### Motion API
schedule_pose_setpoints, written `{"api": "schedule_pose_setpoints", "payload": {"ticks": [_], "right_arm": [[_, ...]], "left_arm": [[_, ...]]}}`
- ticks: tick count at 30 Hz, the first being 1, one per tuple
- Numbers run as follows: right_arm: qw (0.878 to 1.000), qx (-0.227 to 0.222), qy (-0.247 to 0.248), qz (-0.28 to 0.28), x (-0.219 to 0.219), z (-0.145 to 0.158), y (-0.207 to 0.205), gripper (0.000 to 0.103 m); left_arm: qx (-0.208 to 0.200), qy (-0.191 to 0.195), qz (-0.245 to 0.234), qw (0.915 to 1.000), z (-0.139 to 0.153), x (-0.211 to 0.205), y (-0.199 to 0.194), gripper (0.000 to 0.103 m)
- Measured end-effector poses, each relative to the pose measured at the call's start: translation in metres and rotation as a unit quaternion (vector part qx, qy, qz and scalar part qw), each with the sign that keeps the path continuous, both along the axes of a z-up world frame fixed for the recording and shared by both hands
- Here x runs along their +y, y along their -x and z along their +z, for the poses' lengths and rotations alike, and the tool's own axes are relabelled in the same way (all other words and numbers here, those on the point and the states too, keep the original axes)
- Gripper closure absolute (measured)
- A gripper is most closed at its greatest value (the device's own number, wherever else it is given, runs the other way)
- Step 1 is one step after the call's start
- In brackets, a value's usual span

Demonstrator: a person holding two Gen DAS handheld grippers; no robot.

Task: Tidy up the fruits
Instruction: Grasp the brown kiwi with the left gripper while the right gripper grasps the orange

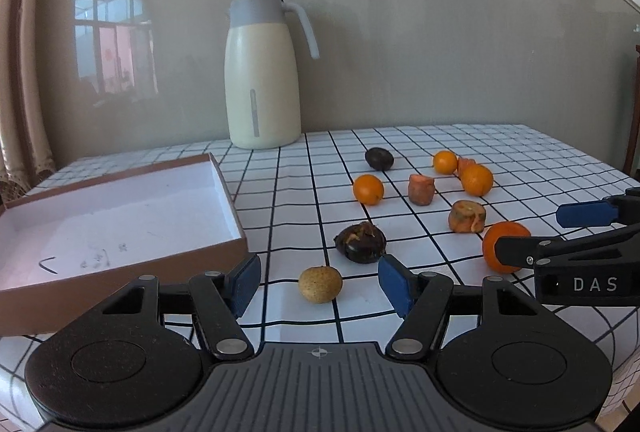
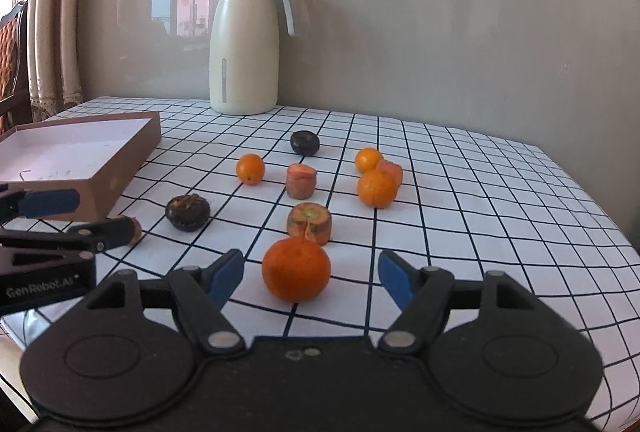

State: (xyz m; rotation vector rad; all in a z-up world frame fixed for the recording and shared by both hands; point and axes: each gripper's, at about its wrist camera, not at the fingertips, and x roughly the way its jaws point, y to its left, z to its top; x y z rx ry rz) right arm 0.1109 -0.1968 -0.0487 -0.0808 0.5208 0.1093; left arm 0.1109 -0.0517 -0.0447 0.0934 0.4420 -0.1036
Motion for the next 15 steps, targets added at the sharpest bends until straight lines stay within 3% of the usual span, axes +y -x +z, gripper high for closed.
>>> {"api": "schedule_pose_setpoints", "payload": {"ticks": [10,13,15], "right_arm": [[1.000,0.021,0.002,0.002,0.001,-0.010,-0.014,0.051],[1.000,0.026,0.006,0.002,0.004,-0.012,-0.016,0.054],[1.000,0.029,0.008,0.003,0.005,-0.013,-0.017,0.056]], "left_arm": [[0.026,0.001,0.004,0.9997,-0.011,-0.004,-0.017,0.037],[0.038,-0.001,0.003,0.9993,-0.014,-0.005,-0.021,0.050],[0.046,0.000,0.003,0.9989,-0.017,-0.005,-0.023,0.053]]}}
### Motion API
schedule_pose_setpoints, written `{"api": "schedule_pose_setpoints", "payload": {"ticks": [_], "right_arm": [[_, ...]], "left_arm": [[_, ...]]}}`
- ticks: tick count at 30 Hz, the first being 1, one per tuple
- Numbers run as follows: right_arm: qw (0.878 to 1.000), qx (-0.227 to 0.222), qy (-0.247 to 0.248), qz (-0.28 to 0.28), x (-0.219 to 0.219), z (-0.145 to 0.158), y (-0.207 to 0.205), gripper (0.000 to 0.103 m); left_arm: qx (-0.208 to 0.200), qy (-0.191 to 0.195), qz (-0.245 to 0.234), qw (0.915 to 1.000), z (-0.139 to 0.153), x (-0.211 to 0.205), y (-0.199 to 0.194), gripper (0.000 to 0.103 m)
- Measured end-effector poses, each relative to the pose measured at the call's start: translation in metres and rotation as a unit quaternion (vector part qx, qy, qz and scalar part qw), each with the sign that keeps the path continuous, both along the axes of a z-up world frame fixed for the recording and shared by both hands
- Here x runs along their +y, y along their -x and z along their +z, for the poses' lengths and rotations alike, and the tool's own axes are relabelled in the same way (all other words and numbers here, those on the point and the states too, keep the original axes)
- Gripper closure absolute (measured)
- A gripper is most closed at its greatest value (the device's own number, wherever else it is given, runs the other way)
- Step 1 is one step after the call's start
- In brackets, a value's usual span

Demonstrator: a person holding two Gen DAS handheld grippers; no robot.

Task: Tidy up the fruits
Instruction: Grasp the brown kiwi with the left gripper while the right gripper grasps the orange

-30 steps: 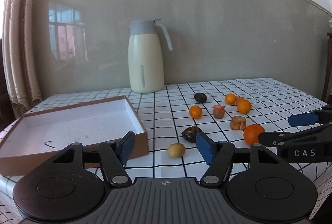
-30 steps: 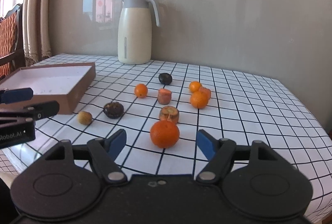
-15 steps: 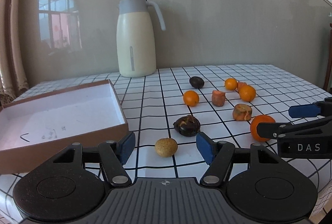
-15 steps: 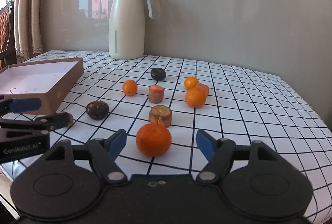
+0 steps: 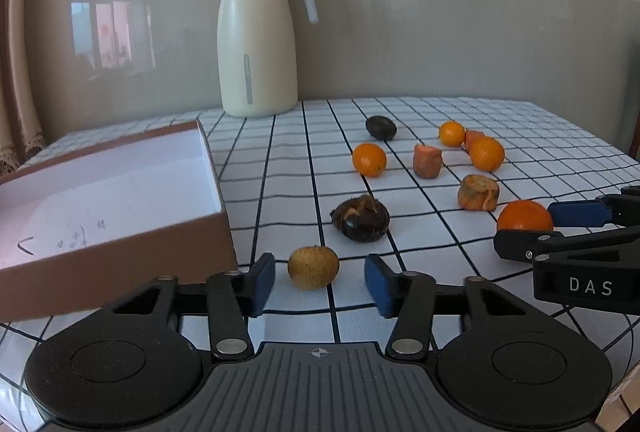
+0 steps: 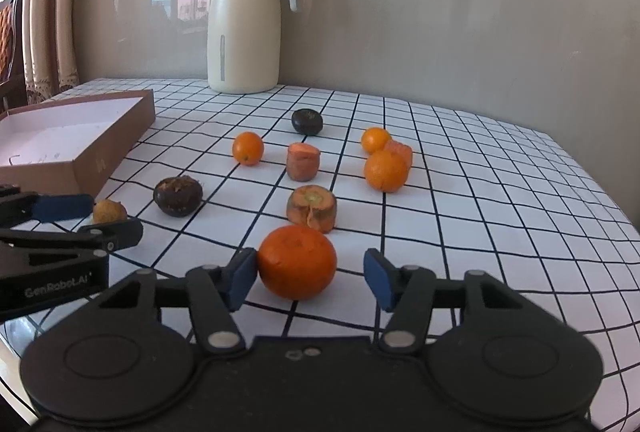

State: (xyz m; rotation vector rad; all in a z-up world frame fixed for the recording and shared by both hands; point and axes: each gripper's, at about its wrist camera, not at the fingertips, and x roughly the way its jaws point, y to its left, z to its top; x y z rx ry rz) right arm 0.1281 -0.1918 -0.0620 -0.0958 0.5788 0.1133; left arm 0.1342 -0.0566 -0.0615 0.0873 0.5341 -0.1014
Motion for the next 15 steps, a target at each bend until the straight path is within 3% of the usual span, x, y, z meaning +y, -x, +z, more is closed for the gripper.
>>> {"api": "schedule_pose_setpoints", "payload": {"ticks": [4,7,15], "right_arm": [[1.000,0.009,0.001,0.004,0.0014,-0.0024,-0.0024,0.063],[1.000,0.011,-0.003,0.008,0.0013,-0.0028,-0.0036,0.070],[1.000,0.009,-0.008,0.004,-0.0009,-0.0014,-0.0028,0.071]], "left_arm": [[0.000,0.000,0.000,1.0000,-0.0014,-0.0001,-0.0009,0.057],[0.000,0.003,-0.009,1.0000,-0.0013,-0.0013,-0.0006,0.075],[-0.002,0.008,-0.010,0.9999,-0.0001,0.0001,0.0002,0.075]]}}
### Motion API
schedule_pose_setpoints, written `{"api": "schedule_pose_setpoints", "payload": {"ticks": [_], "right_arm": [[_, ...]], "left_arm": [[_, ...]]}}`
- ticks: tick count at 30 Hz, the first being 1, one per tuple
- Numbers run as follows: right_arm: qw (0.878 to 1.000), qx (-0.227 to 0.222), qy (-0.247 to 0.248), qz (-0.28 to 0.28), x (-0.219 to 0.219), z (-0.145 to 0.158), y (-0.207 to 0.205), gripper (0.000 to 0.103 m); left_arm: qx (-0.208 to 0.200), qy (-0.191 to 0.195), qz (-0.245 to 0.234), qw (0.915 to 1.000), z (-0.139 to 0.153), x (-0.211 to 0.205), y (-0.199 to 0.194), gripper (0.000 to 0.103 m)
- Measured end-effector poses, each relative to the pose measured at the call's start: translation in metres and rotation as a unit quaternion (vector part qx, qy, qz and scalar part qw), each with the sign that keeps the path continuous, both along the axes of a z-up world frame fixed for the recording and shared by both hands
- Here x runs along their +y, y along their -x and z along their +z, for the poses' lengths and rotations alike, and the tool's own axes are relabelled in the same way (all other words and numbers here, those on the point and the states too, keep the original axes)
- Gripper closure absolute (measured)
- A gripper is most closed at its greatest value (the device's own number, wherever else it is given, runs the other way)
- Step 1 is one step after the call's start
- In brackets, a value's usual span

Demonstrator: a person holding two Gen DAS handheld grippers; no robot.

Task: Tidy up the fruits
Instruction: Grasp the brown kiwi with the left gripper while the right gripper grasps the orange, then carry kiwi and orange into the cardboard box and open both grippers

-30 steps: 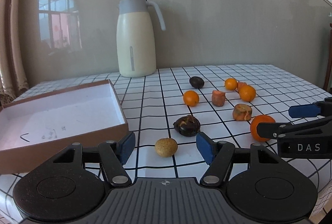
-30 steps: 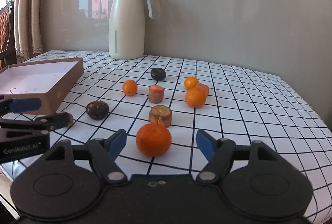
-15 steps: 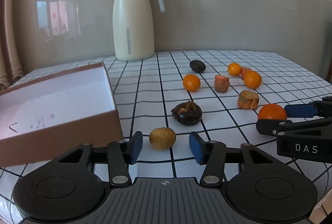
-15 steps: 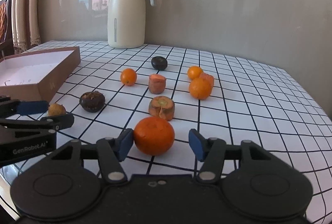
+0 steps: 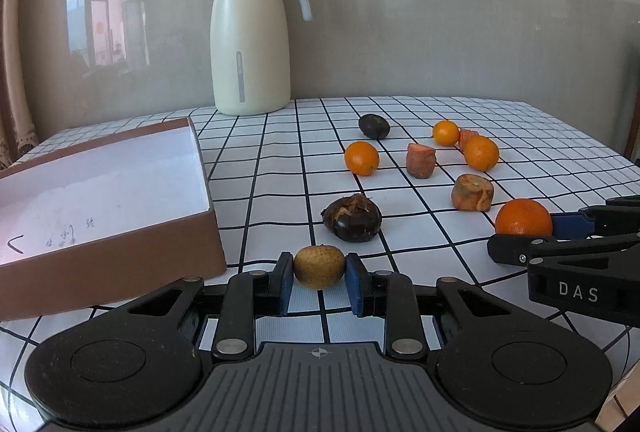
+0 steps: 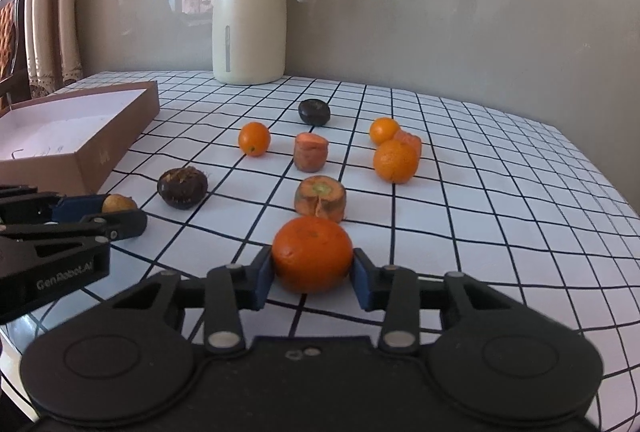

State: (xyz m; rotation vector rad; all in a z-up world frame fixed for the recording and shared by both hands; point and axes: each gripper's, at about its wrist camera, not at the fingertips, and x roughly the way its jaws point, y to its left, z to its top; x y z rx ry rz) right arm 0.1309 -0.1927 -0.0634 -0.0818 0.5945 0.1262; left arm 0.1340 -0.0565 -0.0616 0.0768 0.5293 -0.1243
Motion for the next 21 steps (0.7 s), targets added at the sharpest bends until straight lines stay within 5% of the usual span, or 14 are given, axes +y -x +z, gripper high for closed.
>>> {"api": "schedule_pose_setpoints", "payload": {"ticks": [11,21], "right_arm": [[0.999,-0.040,-0.017,0.008,0.010,0.027,0.016,0.071],[0.993,-0.084,-0.021,0.079,0.062,0.056,0.023,0.071]], "left_arm": [[-0.052,0.010,0.000,0.9986,0.035,0.013,0.026,0.075],[-0.091,0.010,0.054,0.9944,0.065,0.067,0.052,0.075]]}}
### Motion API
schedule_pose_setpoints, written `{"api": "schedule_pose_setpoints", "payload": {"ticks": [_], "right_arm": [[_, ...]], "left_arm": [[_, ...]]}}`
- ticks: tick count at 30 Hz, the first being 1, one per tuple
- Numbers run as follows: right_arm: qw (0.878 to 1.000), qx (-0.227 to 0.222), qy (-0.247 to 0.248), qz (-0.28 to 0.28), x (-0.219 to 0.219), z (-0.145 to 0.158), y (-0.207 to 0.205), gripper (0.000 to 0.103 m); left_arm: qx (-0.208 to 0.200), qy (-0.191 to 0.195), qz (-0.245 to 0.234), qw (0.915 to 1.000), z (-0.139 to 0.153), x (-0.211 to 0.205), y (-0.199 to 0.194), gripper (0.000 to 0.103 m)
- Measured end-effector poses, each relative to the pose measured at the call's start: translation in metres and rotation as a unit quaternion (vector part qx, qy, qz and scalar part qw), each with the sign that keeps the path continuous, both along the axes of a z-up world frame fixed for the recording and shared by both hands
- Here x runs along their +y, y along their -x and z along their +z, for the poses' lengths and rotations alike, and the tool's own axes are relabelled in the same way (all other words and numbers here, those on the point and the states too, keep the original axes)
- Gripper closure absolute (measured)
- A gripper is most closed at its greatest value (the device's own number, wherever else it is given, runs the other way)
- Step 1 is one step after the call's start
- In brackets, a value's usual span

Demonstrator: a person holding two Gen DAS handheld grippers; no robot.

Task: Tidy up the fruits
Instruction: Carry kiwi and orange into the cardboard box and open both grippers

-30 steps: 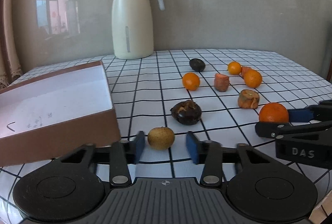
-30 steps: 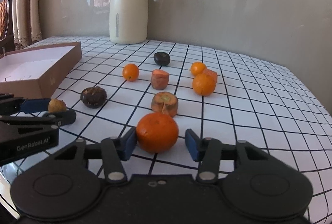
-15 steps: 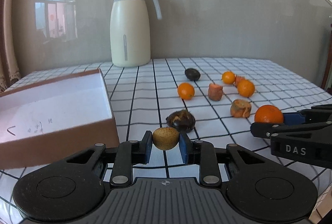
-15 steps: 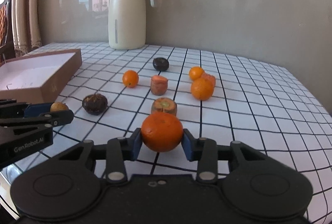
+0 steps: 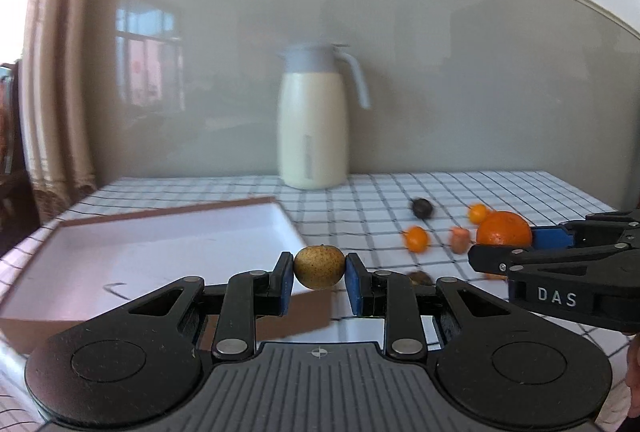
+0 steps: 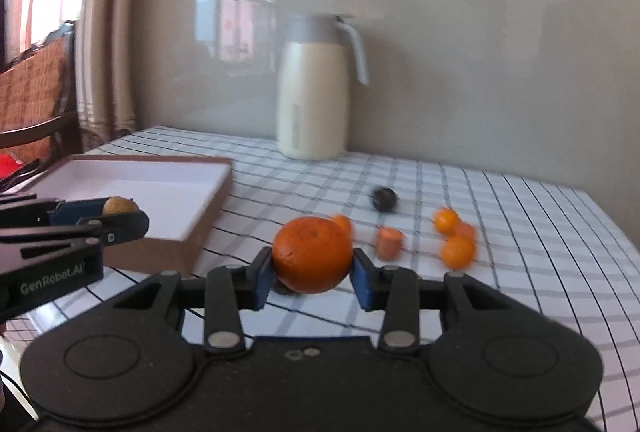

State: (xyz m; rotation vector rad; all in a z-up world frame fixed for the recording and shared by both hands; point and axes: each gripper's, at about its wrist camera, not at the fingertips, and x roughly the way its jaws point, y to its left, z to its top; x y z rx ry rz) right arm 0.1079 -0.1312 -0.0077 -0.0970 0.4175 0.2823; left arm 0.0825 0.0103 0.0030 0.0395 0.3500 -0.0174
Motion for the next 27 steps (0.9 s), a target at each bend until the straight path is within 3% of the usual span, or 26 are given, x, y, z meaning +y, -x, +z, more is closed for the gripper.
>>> {"api": "schedule_pose_setpoints", "payload": {"ticks": [11,21,27], "right_arm": [[0.997,-0.018,0.009,0.071,0.066,0.009,-0.014,0.071],[0.993,-0.005,0.019,0.114,0.117,-0.002,-0.045,0.071],[0.992,0.006,0.010,0.126,0.134,-0.007,-0.063,0.069]], "left_arm": [[-0.021,-0.006,0.096,0.9952,0.010,0.083,0.009,0.075],[0.007,0.016,0.178,0.9839,-0.004,0.161,-0.015,0.075],[0.030,0.022,0.206,0.9779,-0.017,0.181,-0.024,0.075]]}}
